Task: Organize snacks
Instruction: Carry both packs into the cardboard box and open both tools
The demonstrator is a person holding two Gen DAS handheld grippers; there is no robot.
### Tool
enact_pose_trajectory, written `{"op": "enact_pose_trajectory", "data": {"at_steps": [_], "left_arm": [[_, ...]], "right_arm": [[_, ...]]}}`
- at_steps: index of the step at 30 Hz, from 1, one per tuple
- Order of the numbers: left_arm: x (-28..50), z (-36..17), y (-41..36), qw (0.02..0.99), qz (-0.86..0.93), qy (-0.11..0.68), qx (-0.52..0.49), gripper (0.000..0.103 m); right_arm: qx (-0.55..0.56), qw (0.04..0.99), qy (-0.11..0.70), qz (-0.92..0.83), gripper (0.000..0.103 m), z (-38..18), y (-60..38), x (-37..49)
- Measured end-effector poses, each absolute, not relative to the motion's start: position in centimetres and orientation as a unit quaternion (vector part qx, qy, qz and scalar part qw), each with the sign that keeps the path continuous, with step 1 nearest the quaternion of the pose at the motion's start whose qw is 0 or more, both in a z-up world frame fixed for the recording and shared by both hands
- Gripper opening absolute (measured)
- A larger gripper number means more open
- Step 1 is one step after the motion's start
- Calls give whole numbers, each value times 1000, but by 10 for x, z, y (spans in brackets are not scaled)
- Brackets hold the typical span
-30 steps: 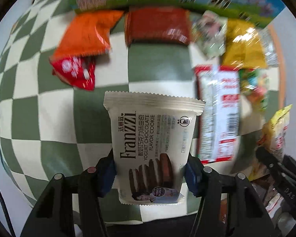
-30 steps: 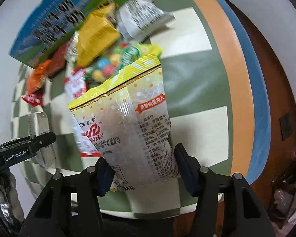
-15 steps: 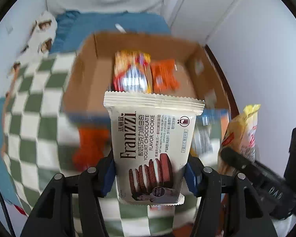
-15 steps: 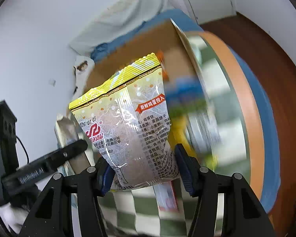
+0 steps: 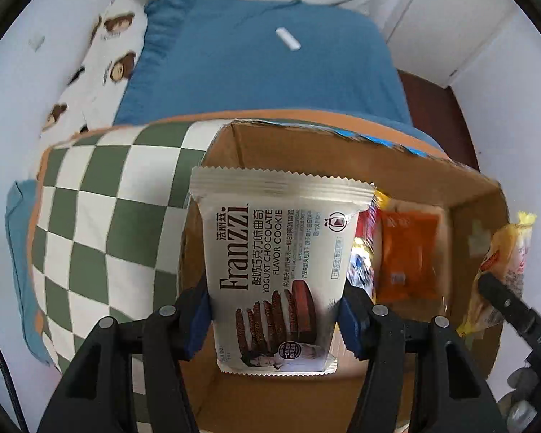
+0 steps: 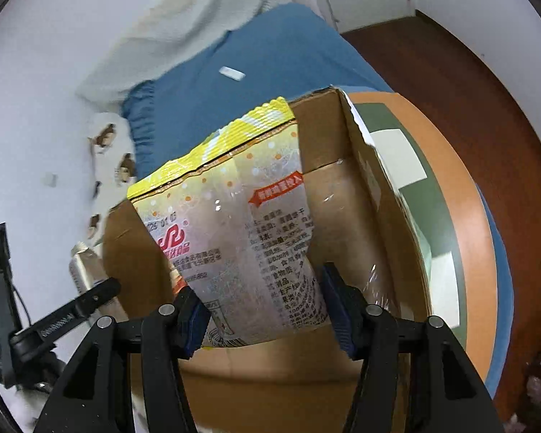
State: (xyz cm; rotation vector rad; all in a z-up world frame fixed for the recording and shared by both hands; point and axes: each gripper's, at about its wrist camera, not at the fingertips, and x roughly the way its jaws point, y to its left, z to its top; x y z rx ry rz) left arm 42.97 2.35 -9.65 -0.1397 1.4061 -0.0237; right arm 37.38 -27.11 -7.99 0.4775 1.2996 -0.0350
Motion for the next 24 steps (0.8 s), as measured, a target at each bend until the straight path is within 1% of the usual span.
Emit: {"op": "enact_pose_trajectory", "data": {"at_steps": [2, 3, 5, 6, 7, 8, 9, 10, 14, 20, 24], "left_arm": [[441, -107, 27, 753, -3, 654, -68, 58], [447, -111, 27, 751, -1, 657, -66, 58], [454, -118, 25, 747, -3, 662, -59, 58], [458, -121, 24, 747, -2, 663, -53, 60], [461, -123, 23, 748, -4, 662, -46, 66], [462, -125, 22, 748, -7, 663, -39, 74], [463, -127, 21, 747, -8, 664, -36, 90], [464, -130, 21, 747, -11, 664, -35, 94], [457, -135, 19, 742, -22, 669, -40, 94], [437, -131, 9, 743, -30, 668, -37, 94], [417, -123, 6, 756, -26, 653, -33, 94]], "right_arm": [[216, 766, 605, -29, 61, -90, -272, 386], [211, 765, 607, -38, 65, -94, -272, 392], [202, 764, 611, -48, 87, -103, -274, 397], [196, 764, 612, -50, 92, -107, -274, 400], [189, 765, 614, -51, 94, -108, -272, 401], [186, 766, 614, -48, 94, -110, -272, 404], [180, 767, 615, -45, 94, -110, -271, 402], [172, 767, 616, -43, 95, -110, -270, 399], [153, 769, 619, -32, 95, -115, -259, 407], [108, 777, 620, -19, 95, -114, -246, 391], [86, 781, 618, -5, 95, -112, -241, 379]]}}
